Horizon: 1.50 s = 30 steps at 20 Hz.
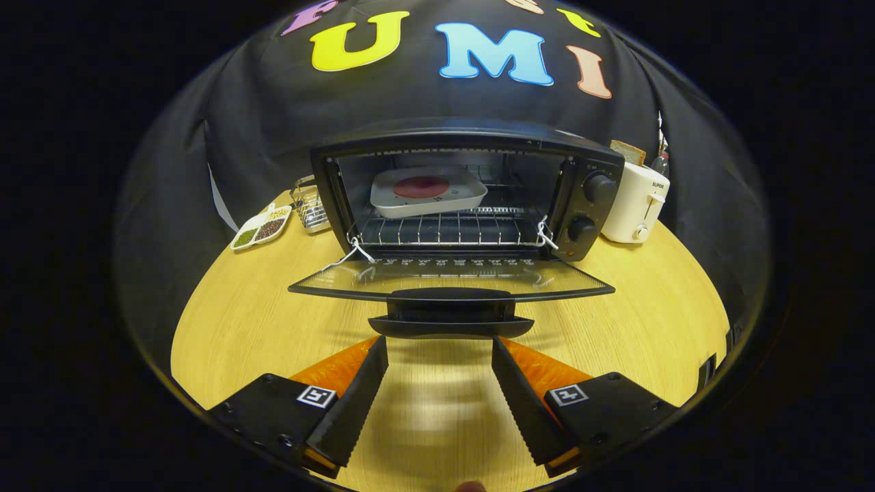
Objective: Open the toaster oven, put the food inside, and close the toaster oven door.
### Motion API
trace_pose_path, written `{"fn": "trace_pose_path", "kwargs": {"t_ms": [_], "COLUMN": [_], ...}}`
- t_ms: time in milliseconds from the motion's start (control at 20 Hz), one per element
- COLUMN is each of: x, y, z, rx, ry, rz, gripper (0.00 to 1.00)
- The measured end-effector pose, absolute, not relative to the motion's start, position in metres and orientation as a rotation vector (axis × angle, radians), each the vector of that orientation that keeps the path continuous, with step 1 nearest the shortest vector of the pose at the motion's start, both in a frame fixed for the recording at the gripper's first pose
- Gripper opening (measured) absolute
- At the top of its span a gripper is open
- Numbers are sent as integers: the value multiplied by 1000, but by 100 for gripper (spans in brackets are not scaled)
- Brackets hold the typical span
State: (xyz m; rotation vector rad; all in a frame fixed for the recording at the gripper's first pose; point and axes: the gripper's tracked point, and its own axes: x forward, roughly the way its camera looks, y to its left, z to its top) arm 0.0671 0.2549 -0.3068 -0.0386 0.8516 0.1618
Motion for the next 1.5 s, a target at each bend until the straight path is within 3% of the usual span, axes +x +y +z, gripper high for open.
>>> {"fn": "trace_pose_path", "kwargs": {"t_ms": [800, 1500], "x": [128, 48], "y": [245, 141], "z": [-206, -102], "rx": [-74, -47], "ry": [502, 244], "rz": [211, 137], "gripper": [95, 95]}}
